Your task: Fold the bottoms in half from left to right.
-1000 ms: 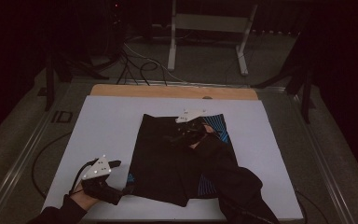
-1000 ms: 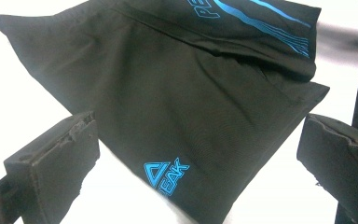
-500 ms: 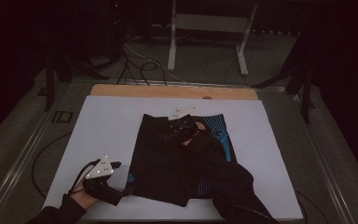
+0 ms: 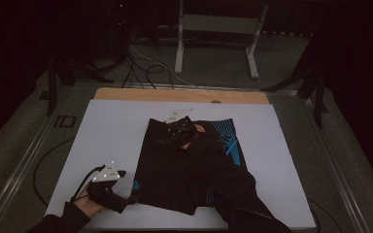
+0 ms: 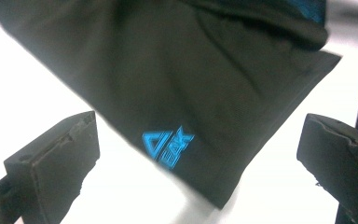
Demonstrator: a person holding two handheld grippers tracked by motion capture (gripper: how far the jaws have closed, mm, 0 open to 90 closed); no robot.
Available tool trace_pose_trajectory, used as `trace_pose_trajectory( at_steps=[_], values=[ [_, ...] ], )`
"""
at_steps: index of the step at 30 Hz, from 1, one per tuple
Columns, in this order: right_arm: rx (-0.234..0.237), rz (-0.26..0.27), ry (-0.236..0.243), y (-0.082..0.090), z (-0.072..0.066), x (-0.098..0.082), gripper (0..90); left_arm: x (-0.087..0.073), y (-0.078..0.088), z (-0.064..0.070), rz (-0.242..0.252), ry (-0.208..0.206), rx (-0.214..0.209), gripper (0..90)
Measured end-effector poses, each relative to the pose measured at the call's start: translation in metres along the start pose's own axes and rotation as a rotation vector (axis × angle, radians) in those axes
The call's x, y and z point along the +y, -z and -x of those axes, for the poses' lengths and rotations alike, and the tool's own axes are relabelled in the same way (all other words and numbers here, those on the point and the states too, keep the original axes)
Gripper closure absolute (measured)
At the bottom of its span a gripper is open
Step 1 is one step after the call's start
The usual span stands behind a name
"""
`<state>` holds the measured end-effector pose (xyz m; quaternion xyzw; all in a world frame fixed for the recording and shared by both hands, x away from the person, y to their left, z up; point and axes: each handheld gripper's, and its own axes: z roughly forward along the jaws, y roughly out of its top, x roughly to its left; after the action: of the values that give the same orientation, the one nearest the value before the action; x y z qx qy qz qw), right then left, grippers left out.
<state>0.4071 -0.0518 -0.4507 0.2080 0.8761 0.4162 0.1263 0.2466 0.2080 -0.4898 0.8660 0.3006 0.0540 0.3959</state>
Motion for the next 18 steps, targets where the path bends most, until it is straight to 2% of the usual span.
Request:
trace_pose_trajectory(
  at_steps=[2, 4, 8, 11, 13, 16, 18],
  values=[
    [0.004, -0.001, 0.005, -0.003, 0.000, 0.002, 9.9, -0.001, -0.001, -0.002, -0.019, 0.012, -0.012, 0.0],
    [0.008, -0.004, 0.000, -0.006, -0.001, 0.003, 9.9, -0.002, -0.002, -0.003, -0.031, 0.009, 0.002, 0.0],
    [0.020, -0.008, 0.006, -0.014, -0.002, 0.005, 9.9, -0.001, 0.000, -0.003, -0.032, 0.011, 0.001, 1.0],
    [0.023, -0.016, 0.009, -0.019, -0.004, 0.007, 9.9, -0.002, -0.001, -0.001, -0.055, -0.011, -0.004, 4.3],
    [0.027, -0.023, 0.013, -0.023, -0.004, 0.009, 9.9, -0.002, -0.003, 0.001, -0.077, -0.029, 0.007, 7.4],
    [0.028, -0.027, 0.009, -0.028, -0.004, 0.010, 9.9, -0.003, -0.005, 0.003, -0.100, -0.043, 0.009, 9.8],
    [0.030, -0.025, 0.015, -0.029, -0.002, 0.010, 9.9, -0.003, -0.005, 0.003, -0.110, -0.046, 0.006, 15.0]
  ],
)
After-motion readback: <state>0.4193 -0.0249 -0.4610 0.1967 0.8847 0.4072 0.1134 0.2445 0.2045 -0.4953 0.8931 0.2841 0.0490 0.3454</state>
